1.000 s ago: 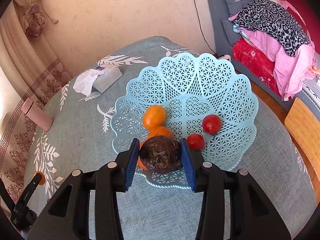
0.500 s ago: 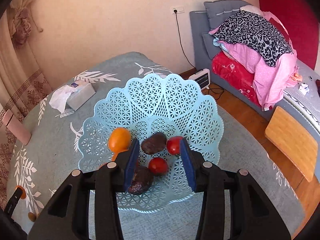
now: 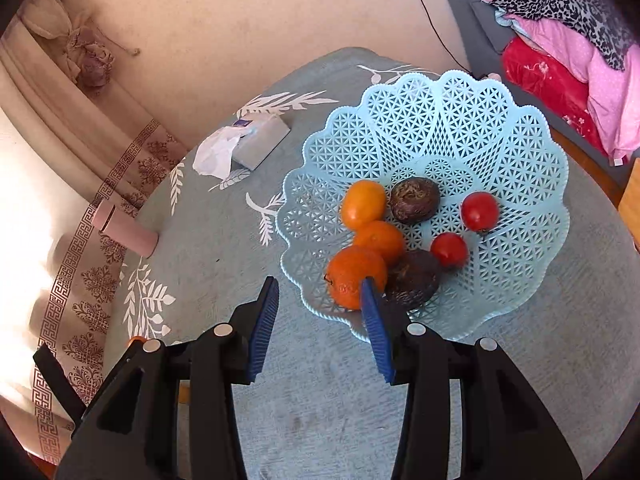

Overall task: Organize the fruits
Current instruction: 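Carry the orange into the blue basket and open the left tool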

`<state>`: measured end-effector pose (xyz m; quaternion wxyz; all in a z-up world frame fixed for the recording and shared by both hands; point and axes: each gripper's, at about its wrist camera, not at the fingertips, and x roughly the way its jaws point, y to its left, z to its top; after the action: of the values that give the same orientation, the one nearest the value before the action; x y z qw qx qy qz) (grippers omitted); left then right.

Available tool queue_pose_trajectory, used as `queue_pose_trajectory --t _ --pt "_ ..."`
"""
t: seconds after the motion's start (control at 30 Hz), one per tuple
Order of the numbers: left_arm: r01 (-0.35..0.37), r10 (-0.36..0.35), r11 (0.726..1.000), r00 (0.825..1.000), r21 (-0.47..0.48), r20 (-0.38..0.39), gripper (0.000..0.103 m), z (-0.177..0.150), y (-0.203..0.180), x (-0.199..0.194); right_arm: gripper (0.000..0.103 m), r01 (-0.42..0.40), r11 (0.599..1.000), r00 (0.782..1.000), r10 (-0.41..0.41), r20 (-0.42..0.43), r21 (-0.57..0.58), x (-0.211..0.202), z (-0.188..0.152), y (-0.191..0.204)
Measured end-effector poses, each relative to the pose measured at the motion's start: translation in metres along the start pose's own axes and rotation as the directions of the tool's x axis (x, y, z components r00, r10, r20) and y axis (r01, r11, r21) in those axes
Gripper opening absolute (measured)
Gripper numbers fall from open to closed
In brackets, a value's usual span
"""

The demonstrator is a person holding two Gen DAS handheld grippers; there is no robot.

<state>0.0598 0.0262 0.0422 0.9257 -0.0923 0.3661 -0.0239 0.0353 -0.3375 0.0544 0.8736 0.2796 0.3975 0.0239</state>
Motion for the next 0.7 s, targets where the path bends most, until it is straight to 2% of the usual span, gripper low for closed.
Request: queue_pose_trajectory --t 0.1,0.27,0.3,0.37,0.4,0.43,0.5,0.7 --pt "0.0 0.0 1.0 1.0 0.004 -0.001 0.042 -0.001 -0.001 0.0 0.044 0.001 1.0 1.0 -0.001 -0.017 -0.031 0.005 -0.002 0.009" --pt "0.0 0.0 1.0 1.0 0.007 -0.002 0.042 -0.001 -0.002 0.001 0.044 0.01 1.0 1.0 -0.01 0.018 -0.02 0.01 0.007 0.005" --pt "0.001 -0.001 1.0 1.0 0.009 -0.003 0.043 -0.001 -0.002 0.001 0.044 0.039 0.999 0.999 -0.038 0.035 -0.017 0.01 0.009 0.002" --pt "0.001 -0.001 1.0 1.0 0.011 -0.002 0.042 -0.002 -0.003 0.001 0.044 0.147 0.989 0.986 -0.147 0.075 0.004 0.011 0.015 -0.008" --pt "0.002 -0.002 1.0 1.0 0.012 -0.002 0.042 -0.002 -0.003 0.001 0.047 0.179 0.984 0.979 -0.18 0.092 0.021 0.012 0.016 -0.016" --pt "0.002 -0.002 1.0 1.0 0.012 -0.002 0.042 -0.002 -0.003 0.001 0.055 0.178 0.983 0.978 -0.182 0.107 0.043 0.01 0.018 -0.024" --pt "-0.001 0.001 1.0 1.0 0.013 -0.002 0.042 -0.002 -0.004 0.001 0.056 0.181 0.981 0.974 -0.188 0.128 0.065 0.003 0.019 -0.031" --pt "0.025 -0.025 0.999 1.0 0.033 -0.003 0.042 -0.003 -0.012 -0.003 0.056 0.195 0.981 0.962 -0.194 0.193 0.016 -0.015 0.017 -0.022"
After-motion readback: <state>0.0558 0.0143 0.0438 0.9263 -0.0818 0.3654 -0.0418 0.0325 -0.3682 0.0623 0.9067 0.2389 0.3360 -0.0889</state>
